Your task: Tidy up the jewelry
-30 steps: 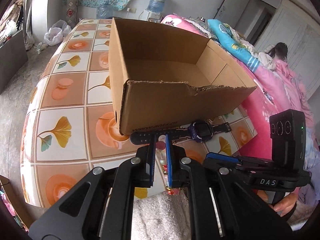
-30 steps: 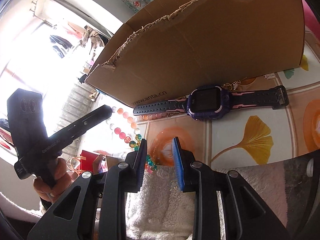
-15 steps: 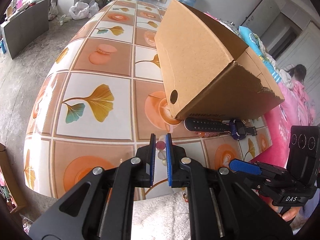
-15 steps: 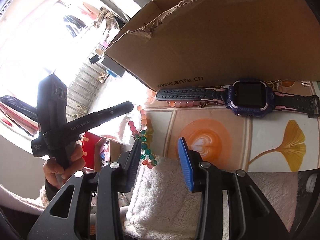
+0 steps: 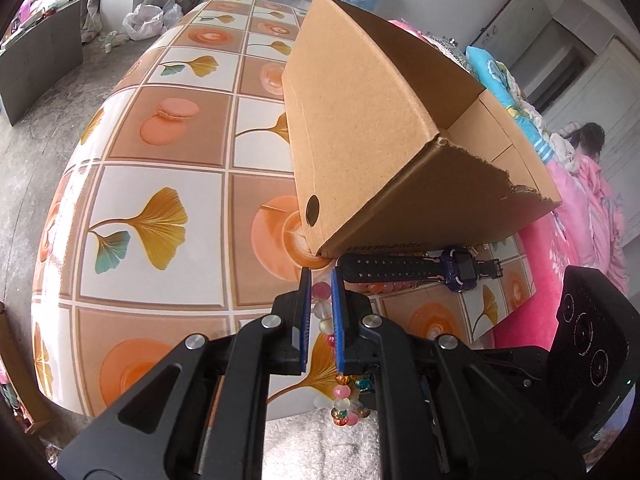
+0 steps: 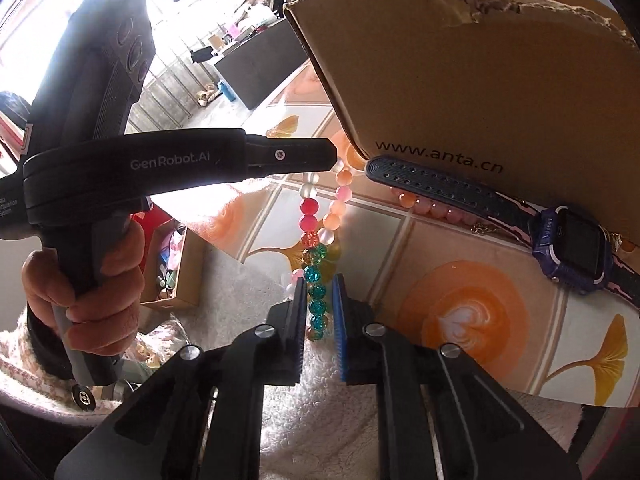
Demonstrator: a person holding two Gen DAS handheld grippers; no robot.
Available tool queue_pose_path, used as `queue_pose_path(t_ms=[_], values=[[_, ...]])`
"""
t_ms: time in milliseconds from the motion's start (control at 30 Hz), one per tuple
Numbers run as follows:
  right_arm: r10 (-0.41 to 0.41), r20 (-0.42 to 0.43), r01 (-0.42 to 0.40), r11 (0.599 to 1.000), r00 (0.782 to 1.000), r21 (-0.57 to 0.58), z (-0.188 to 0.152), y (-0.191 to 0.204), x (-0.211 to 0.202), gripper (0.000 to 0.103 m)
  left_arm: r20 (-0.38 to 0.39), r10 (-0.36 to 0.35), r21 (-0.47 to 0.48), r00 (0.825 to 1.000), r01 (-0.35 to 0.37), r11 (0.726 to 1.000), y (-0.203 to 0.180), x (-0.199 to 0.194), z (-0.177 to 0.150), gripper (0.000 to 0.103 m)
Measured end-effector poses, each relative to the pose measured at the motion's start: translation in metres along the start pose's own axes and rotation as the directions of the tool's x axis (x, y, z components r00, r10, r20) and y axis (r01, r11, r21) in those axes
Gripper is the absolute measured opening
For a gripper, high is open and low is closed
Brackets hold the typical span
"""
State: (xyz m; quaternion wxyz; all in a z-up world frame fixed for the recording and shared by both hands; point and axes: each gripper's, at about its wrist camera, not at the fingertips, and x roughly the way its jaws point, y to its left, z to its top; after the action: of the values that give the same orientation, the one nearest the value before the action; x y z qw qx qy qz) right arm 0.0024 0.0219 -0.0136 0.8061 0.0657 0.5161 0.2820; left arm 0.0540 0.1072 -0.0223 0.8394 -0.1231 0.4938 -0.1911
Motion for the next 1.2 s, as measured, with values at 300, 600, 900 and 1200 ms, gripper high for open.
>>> queue_pose_path(t_ms=[300,600,900,1200], values=[[0.022,0.049,-0.029,0.99,0.999,0.14,-0.004,-0.037,-0.016,0.008,0.048,-0.056,-0.041,0.997,0.058,0.997,0.007,-0.008,0.0,0.011],[-0.047,0.067,0.034,0.982,0.997,0.187,-0.013,-0.06,-0.032,0.007,0.043,-0.026,0.049,0.999,0.024,0.999,0.003,-0.021,-0.017,0.028],[-0.047,0.068,0.032,0.978,0.997,0.206,-0.02,-0.07,-0.035,0.007,-0.032,0.085,0.256,0.996,-0.074,0.964,-0.035,0.003,-0.043,0.038],[-0.014,0.084,0.006,0.996,0.996,0.09,-0.015,-0.043,-0.039,0.023,-0.022,0.102,0.253,0.995,-0.093,0.963,-0.035,0.008,-0.038,0.038]])
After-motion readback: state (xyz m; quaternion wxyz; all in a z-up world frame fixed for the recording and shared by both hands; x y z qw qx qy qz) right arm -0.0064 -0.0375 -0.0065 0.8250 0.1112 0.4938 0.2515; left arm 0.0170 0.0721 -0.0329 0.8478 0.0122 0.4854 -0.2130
